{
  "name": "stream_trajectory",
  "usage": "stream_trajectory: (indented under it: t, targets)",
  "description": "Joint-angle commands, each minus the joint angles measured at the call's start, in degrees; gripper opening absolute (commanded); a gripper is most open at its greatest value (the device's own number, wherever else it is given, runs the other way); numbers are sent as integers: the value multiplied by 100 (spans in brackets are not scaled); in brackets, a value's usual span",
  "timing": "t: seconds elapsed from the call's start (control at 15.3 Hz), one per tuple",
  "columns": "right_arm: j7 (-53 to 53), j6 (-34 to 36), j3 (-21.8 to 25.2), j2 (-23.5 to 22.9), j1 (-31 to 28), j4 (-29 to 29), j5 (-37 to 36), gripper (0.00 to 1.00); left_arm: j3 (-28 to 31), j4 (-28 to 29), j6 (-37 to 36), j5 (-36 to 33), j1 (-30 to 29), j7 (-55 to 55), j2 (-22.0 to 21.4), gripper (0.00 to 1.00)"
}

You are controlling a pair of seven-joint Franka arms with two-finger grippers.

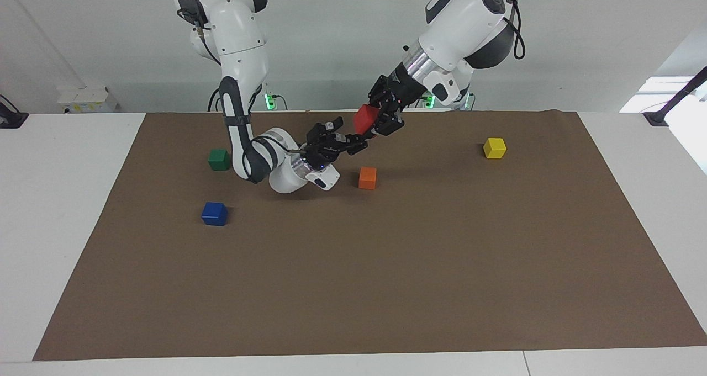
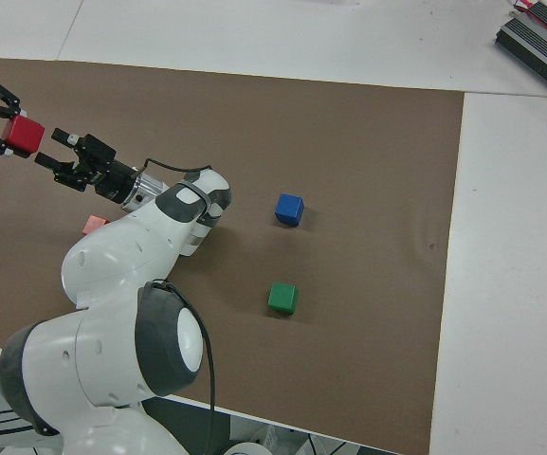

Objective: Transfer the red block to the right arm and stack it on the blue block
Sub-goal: 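Carry the red block toward the right gripper while the right gripper approaches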

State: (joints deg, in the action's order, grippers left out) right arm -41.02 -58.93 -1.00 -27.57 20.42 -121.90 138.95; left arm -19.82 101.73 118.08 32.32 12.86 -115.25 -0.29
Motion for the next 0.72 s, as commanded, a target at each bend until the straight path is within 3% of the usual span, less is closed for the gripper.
stream_trajectory:
  t: [0.0,0.26,0.33,0.39,0.52,0.59,0.65]
  targets:
    - [-170,109,-23,-55,145,70,150,100,66,479,321,152,172,-357,-323,0]
    - [-231,49,-15,-73,199,70,247,100,66,532,312,152,243,-876,-376,0]
    - [-231,5,-15,-73,199,70,247,95,66,533,303,152,243,-885,-376,0]
    - [-258,-91,-15,-73,199,70,247,79,66,533,286,152,243,-885,-376,0]
    - [-485,-171,-15,-64,216,79,195,18,66,541,233,144,243,-885,-384,0]
    - [-591,-171,-15,-64,217,70,177,0,66,550,224,143,234,-876,-384,0]
    - [-635,-232,-15,-64,225,61,133,0,66,568,215,143,234,-876,-393,0]
